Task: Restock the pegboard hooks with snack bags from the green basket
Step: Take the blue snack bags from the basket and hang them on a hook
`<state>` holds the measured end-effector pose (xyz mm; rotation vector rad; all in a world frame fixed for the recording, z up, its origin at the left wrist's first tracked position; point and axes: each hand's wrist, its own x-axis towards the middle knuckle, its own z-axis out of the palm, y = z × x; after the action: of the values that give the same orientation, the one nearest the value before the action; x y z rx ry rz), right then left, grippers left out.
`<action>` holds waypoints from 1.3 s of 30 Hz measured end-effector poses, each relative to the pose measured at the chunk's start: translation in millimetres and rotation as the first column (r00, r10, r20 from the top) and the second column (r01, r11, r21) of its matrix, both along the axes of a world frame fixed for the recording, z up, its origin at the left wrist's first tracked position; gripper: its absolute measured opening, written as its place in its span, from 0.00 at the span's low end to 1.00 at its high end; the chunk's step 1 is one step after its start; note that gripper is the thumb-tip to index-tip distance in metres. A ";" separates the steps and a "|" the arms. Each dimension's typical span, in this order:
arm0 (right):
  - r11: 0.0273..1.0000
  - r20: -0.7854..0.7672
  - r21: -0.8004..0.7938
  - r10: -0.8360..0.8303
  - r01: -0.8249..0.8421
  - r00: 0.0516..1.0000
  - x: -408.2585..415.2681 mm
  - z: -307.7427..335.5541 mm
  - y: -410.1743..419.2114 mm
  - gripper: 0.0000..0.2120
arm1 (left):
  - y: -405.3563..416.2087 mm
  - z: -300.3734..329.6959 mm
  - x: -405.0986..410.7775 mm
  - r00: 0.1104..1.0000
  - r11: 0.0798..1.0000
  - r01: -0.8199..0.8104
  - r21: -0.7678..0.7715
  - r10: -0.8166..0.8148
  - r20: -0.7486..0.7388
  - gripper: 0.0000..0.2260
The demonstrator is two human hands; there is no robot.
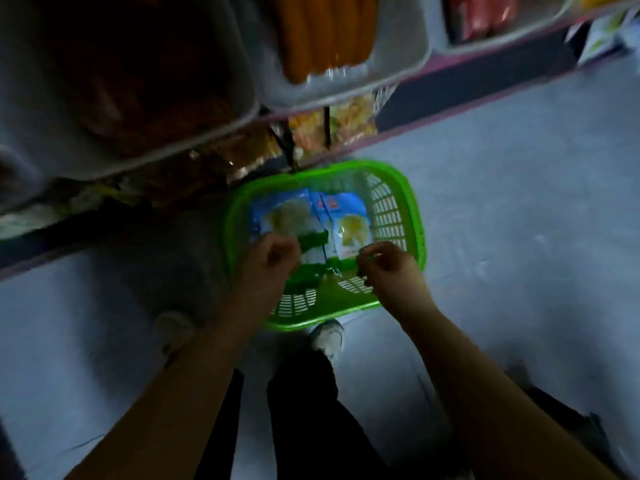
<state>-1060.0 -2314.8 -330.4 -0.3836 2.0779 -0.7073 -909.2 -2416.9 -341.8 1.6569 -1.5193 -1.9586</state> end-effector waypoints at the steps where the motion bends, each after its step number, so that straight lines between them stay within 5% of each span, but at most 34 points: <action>1: 0.996 -0.014 0.069 0.056 -0.055 0.998 -4.2 -39.1 5.7 0.04 | 4.6 -42.2 -3.2 0.998 1.000 0.019 0.013 -0.020 0.053 0.05; 4: 0.946 -0.042 0.236 0.237 -0.221 0.971 -16.4 -139.3 13.8 0.13 | 5.3 -160.2 -8.4 0.969 0.993 0.114 0.037 -0.119 0.217 0.03; 7: 0.916 -0.052 0.280 0.314 -0.288 0.948 -36.8 -214.8 6.7 0.20 | -11.7 -241.3 -17.5 0.863 0.969 0.229 0.097 -0.248 0.441 0.22; 11: 0.941 -0.084 0.285 0.216 -0.184 0.973 -67.7 -279.7 -15.0 0.28 | -23.5 -293.3 -36.9 0.863 0.947 0.318 -0.039 -0.272 0.426 0.34; 15: 0.952 -0.044 0.269 0.166 -0.148 0.985 -58.6 -306.4 -15.3 0.27 | -7.7 -307.2 -45.3 0.873 0.955 0.288 -0.069 -0.232 0.428 0.38; 20: 0.973 -0.145 0.185 -0.113 0.139 0.983 -33.8 -305.2 1.3 0.23 | 5.8 -290.9 -46.4 0.943 0.973 0.102 -0.208 -0.028 0.332 0.24; 25: 0.908 -0.012 0.208 -0.371 0.365 0.929 -44.1 -310.2 0.2 0.39 | -10.0 -297.8 -55.3 0.898 0.969 -0.237 0.071 0.191 0.397 0.41; 31: 0.908 0.110 0.271 -0.358 0.318 0.927 -56.2 -314.4 0.6 0.46 | -30.6 -309.0 -55.6 0.885 0.923 -0.360 0.137 0.292 0.362 0.35; 34: 0.898 0.148 0.243 -0.408 0.367 0.901 -50.3 -313.7 0.9 0.43 | -29.5 -308.8 -54.1 0.904 0.895 -0.394 0.211 0.335 0.267 0.32; 39: 0.819 0.376 0.054 -0.546 0.571 0.749 -24.6 -292.7 5.0 0.24 | -22.6 -292.3 -51.4 0.928 0.899 -0.372 0.231 0.364 0.078 0.26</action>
<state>-1084.6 -2309.8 -623.0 0.3557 1.7922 -1.1076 -960.6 -2439.5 -634.1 1.9109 -0.9084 -1.9685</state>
